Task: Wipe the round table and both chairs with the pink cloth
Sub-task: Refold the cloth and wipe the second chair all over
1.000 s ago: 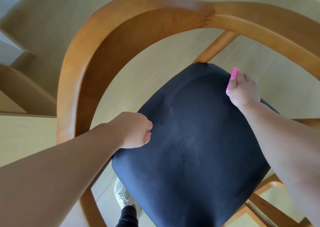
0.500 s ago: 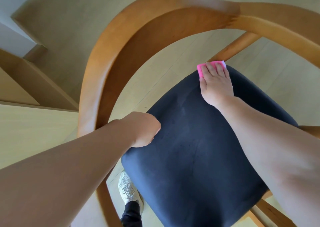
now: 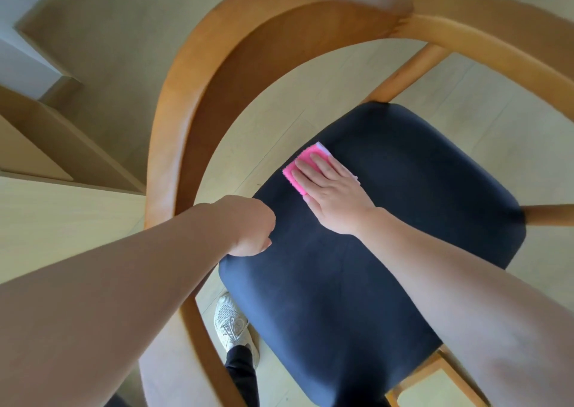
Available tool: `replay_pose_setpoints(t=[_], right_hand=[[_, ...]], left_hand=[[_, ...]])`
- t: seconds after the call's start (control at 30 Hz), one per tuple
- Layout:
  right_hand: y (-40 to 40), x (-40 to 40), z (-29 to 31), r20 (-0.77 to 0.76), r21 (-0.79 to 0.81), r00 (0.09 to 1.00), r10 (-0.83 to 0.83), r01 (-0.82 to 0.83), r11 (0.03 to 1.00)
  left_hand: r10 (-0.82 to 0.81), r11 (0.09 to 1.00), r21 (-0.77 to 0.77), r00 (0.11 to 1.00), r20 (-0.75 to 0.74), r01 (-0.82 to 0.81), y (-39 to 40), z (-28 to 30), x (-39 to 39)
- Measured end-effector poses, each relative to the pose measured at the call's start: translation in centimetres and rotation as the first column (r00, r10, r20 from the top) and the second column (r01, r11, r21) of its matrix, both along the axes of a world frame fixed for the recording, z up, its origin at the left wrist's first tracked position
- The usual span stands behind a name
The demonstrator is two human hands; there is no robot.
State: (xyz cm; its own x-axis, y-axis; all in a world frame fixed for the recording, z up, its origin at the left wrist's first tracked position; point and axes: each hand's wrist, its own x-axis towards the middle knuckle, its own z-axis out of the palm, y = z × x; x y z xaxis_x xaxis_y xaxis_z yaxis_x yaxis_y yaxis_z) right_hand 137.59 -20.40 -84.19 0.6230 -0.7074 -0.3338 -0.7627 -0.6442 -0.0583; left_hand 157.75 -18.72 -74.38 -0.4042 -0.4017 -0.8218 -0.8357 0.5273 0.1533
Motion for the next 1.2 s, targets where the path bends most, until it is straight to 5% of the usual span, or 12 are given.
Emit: replay_pose_setpoints(t=[0.13,0.47,0.73,0.93,1.1,1.2], right_hand=[[1.7,-1.8,-0.1,0.011,0.017,1.000,-0.027,0.027,1.000],[10.4,-0.2,-0.3,-0.029,0.007,0.892,-0.451,0.452,0.892],[18.3,0.8,0.1,0.000,0.035,0.953,-0.304,0.304,0.952],[18.2,-1.0,0.6,-0.008,0.039,0.938,-0.347,0.347,0.937],[19.0,-6.8,0.7,-0.025,-0.005,0.844,-0.536,0.536,0.844],[20.1,-10.8,0.1,-0.047,-0.018,0.705,-0.708,0.708,0.706]], left_hand=[[0.004,0.998,-0.062,0.998,-0.059,-0.007,0.7,0.4,0.4],[-0.078,0.968,-0.248,0.985,-0.152,0.039,2.2,0.8,1.1],[-0.201,0.949,-0.273,0.970,-0.135,0.159,2.7,2.1,1.0],[-0.231,0.943,-0.274,0.964,-0.135,0.187,3.8,2.3,-0.2],[-0.227,0.951,-0.232,0.971,-0.071,0.205,5.0,1.4,-1.4],[-0.235,0.952,-0.215,0.970,-0.060,0.217,6.2,1.1,-2.6]])
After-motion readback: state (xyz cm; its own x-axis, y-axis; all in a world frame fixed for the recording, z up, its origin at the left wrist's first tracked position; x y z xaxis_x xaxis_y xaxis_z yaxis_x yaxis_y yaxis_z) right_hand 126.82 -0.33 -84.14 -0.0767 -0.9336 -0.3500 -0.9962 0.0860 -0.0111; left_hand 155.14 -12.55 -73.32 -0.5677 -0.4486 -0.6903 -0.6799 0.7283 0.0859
